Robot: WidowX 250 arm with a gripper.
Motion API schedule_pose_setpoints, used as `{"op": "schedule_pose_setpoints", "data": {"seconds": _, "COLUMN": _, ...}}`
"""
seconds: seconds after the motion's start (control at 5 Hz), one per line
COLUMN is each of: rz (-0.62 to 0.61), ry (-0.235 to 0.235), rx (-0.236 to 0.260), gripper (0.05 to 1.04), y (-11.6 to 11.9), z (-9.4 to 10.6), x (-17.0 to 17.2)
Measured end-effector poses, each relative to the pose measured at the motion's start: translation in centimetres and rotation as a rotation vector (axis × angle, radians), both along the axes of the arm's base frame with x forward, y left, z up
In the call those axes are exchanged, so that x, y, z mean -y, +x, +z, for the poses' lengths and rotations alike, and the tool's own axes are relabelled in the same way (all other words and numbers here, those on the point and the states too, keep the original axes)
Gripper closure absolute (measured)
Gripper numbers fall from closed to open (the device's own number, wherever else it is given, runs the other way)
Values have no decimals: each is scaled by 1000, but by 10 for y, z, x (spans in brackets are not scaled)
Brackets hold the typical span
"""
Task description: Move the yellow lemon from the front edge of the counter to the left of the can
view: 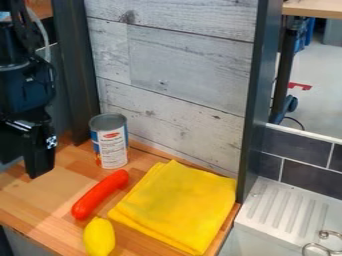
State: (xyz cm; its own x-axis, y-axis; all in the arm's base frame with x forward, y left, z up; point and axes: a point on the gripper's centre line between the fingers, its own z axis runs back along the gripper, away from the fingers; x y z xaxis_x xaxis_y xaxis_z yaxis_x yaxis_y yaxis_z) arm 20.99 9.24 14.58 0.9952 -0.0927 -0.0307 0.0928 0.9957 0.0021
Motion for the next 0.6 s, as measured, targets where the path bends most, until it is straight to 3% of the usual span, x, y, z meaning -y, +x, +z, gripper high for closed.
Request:
{"op": "schedule_pose_setpoints", "data": {"seconds": 0.4, "rz": 5, "ry": -5, "rx": -20, "gripper": 82, "y": 1, "z": -15, "x": 15}}
{"op": "schedule_pose_setpoints", "data": {"seconds": 0.6, "rz": 51, "ry": 6, "rx": -1, "gripper": 82, "y": 0, "z": -28, "x": 28}}
